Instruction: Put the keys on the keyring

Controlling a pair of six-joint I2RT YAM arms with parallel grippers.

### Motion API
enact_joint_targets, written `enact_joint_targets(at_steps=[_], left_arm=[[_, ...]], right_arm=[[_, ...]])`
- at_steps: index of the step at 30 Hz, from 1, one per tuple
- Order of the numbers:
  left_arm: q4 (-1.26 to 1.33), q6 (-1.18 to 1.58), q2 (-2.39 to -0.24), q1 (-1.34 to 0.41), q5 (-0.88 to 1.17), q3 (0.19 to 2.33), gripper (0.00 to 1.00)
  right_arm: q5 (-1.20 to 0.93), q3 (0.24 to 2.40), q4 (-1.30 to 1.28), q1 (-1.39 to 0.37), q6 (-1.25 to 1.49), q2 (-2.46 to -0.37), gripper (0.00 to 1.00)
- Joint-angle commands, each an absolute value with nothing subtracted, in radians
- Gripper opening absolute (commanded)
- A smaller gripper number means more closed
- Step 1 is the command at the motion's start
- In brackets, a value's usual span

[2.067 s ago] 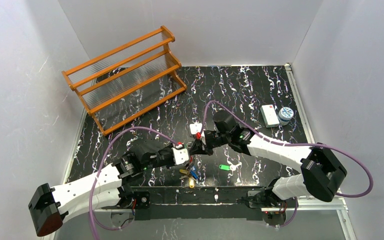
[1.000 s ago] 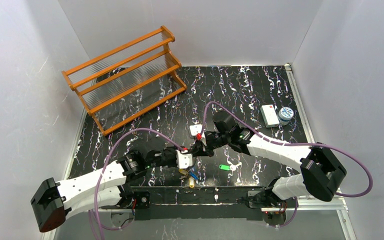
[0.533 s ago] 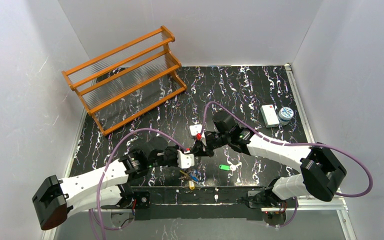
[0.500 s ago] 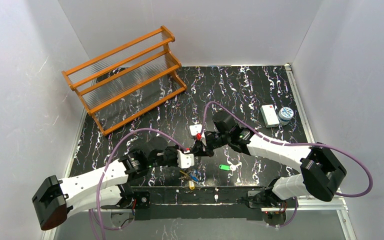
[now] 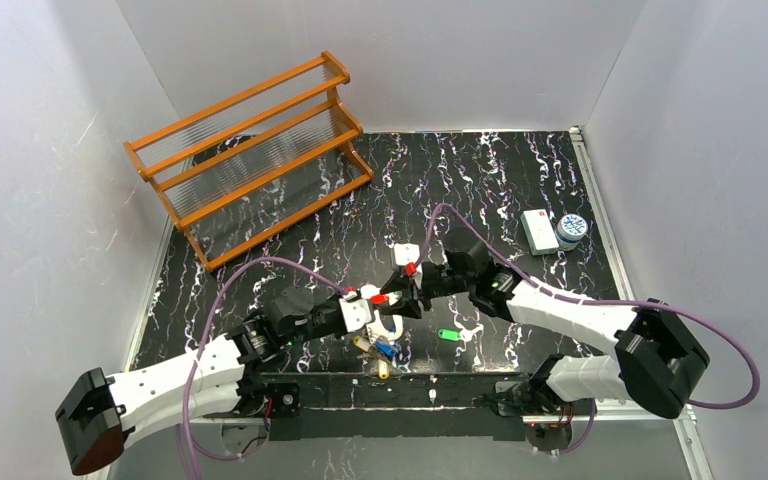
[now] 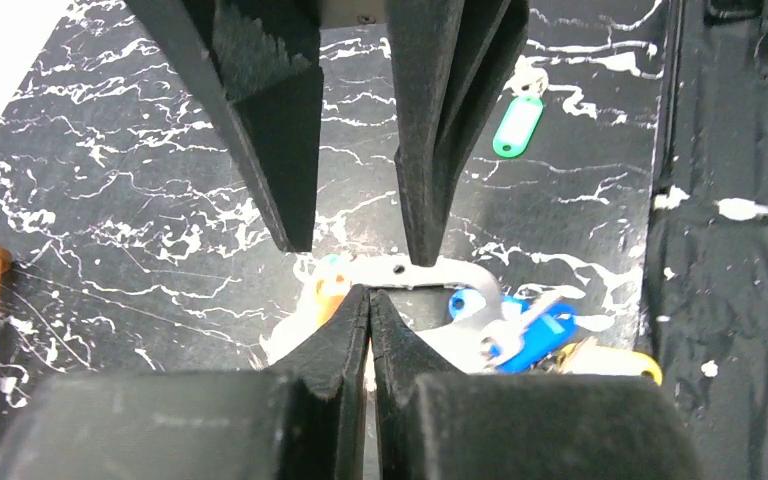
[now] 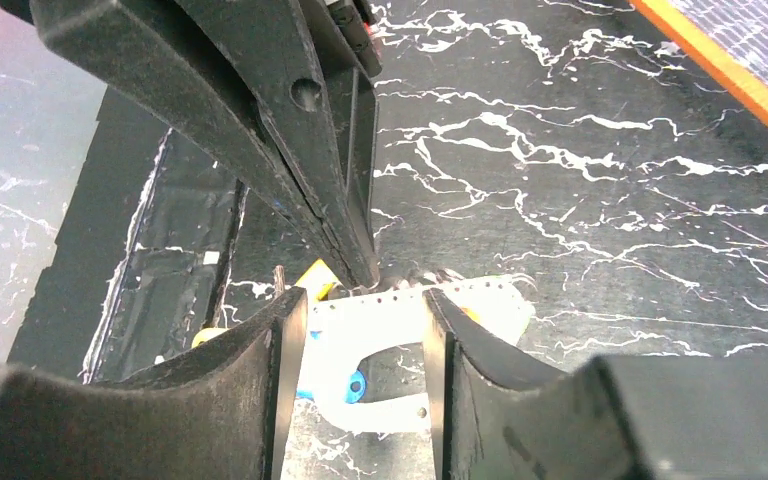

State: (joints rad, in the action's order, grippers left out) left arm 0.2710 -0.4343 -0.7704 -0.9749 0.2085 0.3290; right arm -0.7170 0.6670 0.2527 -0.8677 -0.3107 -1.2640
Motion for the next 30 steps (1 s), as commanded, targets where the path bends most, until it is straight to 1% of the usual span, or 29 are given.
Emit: enact_joint_targets(at_steps=[1,4,9,10,11,13,14,15,16,19,22,27,30], left_arm=[[0.432,-0.271,-0.722,-0.978,0.218,0.273,0.00],[0.472,-0.238,-0.703,-0.978,0.206,0.240,0.00],[0.446,-0.231,-0.666,-0.978,0.123,0.221,0.00],[0.441,-0.218,-0.659,-0.978,0.079,0.216,0.06],[0.438,-0.199,-0.650,-0.978,0.039,0.211,0.15],[0.432,-0.157,-0.639,-0.979,-0.043,0.205,0.30],[0.426,-0.132,-0.634,-0.977,-0.078,0.203,0.42],[0.421,-0.095,-0.633,-0.979,-0.117,0.203,0.49],[0.418,-0.058,-0.632,-0.978,-0.166,0.201,0.55],[0.381,0.053,-0.647,-0.977,-0.292,0.203,0.67],[0.318,0.123,-0.679,-0.977,-0.349,0.229,0.71],[0.231,0.145,-0.789,-0.967,-0.340,0.290,0.74],[0.171,0.185,-0.865,-0.933,-0.328,0.348,0.75]], right_arm=[[-0.723,0.642,0.374,-0.851,-0.265,-1.218,0.52],[-0.716,0.626,0.386,-0.843,-0.259,-1.219,0.50],[-0.682,0.610,0.400,-0.831,-0.243,-1.222,0.52],[-0.673,0.607,0.401,-0.829,-0.242,-1.224,0.52],[-0.664,0.603,0.405,-0.828,-0.240,-1.228,0.53],[-0.639,0.598,0.413,-0.827,-0.229,-1.238,0.56],[-0.627,0.596,0.417,-0.825,-0.224,-1.244,0.58],[-0.615,0.592,0.427,-0.824,-0.215,-1.250,0.59],[-0.609,0.586,0.443,-0.823,-0.213,-1.259,0.60],[-0.606,0.581,0.487,-0.821,-0.214,-1.299,0.60],[-0.628,0.596,0.494,-0.819,-0.242,-1.363,0.57],[-0.664,0.639,0.514,-0.818,-0.290,-1.465,0.53],[-0.667,0.666,0.530,-0.818,-0.293,-1.513,0.52]])
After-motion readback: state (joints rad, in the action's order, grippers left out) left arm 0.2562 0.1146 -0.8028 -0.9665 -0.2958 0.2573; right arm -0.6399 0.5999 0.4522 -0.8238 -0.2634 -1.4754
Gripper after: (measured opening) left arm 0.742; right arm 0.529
